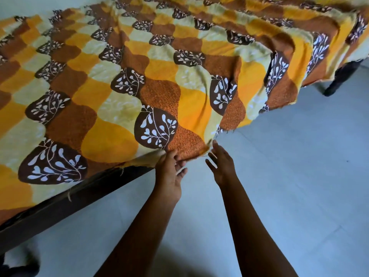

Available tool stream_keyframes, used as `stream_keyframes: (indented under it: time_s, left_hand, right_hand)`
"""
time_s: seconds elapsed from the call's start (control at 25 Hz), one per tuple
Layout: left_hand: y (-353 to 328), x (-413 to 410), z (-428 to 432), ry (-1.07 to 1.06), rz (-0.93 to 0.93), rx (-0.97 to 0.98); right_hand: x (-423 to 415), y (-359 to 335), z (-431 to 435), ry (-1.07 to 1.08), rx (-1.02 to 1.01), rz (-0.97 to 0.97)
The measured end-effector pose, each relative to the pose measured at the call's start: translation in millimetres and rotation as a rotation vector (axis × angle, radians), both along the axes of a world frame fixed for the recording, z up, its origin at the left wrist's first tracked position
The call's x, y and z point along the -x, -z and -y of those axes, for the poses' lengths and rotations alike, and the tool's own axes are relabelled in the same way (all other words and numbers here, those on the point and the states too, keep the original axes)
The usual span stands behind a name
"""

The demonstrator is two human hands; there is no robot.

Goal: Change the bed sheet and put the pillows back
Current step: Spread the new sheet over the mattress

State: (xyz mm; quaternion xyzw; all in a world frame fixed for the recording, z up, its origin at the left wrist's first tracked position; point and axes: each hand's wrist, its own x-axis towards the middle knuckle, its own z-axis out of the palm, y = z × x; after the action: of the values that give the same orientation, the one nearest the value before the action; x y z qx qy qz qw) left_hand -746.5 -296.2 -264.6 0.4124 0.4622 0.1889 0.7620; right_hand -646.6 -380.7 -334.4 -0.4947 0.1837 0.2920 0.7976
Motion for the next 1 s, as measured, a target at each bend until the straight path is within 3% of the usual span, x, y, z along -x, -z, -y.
stream_keyframes:
  time_s: [0.12,0.24,0.36,0.56,0.8,0.88,1.0]
  left_hand:
    - [-13,-30,6,0.337,0.025,-0.763]
    - [-25,-75,-7,0.627,0.042,-1.557]
    - [-44,-120,-35,0.723,-0.108,-2.040]
    - [-29,-136,-70,0.867,-0.486,-2.165]
    - [-20,-137,-70,0.838,-0.457,-2.160]
    - [-19,-136,-72,0.840,-0.436,-2.138]
    - [-17,-138,-74,0.852,-0.425,-2.124]
  right_hand:
    - [-39,-12,15,0.139,0.326,0.336]
    - [-94,-41,12,0.210,0.500,0.617]
    - [-138,-58,2,0.267,0.482,0.658]
    - [-165,-53,16,0.151,0.562,0.758]
    - [-191,-49,57,0.177,0.768,0.826]
    - [-189,-45,54,0.215,0.699,0.771]
    - [-199,-46,46,0.256,0.426,0.688]
